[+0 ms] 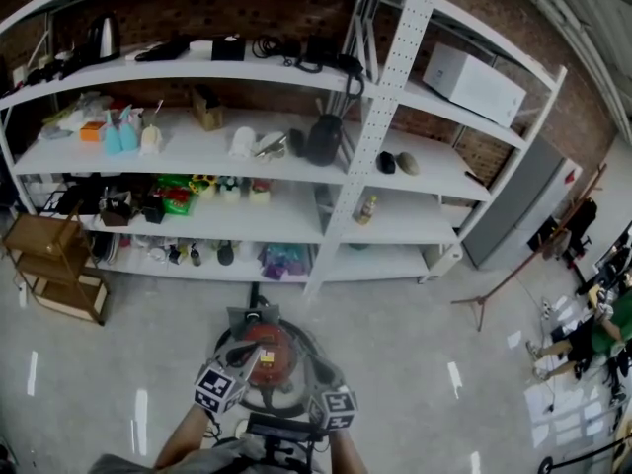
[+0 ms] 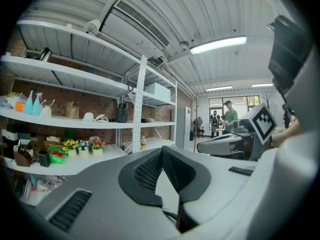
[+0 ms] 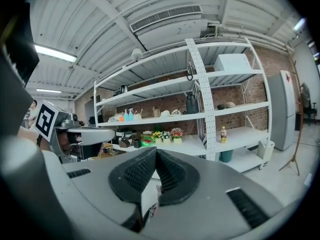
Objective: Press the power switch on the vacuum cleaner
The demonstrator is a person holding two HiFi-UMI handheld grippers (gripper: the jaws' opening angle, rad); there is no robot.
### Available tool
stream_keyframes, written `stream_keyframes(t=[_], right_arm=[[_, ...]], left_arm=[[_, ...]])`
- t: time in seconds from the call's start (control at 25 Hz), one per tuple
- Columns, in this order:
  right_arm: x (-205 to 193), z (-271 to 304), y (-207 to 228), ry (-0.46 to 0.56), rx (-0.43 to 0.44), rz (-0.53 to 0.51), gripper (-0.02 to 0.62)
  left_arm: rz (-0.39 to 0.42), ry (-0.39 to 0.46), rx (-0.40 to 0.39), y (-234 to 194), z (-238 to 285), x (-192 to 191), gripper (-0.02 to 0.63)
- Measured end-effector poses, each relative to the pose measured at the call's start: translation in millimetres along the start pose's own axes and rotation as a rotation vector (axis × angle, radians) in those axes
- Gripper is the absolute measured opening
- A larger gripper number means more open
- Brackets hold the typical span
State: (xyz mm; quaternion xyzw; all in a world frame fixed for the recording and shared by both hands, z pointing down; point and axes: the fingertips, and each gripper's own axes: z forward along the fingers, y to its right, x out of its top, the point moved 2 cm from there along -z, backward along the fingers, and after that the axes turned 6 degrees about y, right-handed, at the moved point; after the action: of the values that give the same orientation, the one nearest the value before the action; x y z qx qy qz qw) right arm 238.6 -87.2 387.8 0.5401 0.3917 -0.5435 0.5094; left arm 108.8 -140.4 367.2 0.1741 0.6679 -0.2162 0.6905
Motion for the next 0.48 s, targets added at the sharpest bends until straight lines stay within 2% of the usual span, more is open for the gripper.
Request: stream_keyframes(t=[0.48], right_arm=[[26, -22, 18, 0.019, -0.059, -0.009, 0.012]], left_arm=[[0.042, 0.024, 0.073, -17, -14, 15, 0.008]])
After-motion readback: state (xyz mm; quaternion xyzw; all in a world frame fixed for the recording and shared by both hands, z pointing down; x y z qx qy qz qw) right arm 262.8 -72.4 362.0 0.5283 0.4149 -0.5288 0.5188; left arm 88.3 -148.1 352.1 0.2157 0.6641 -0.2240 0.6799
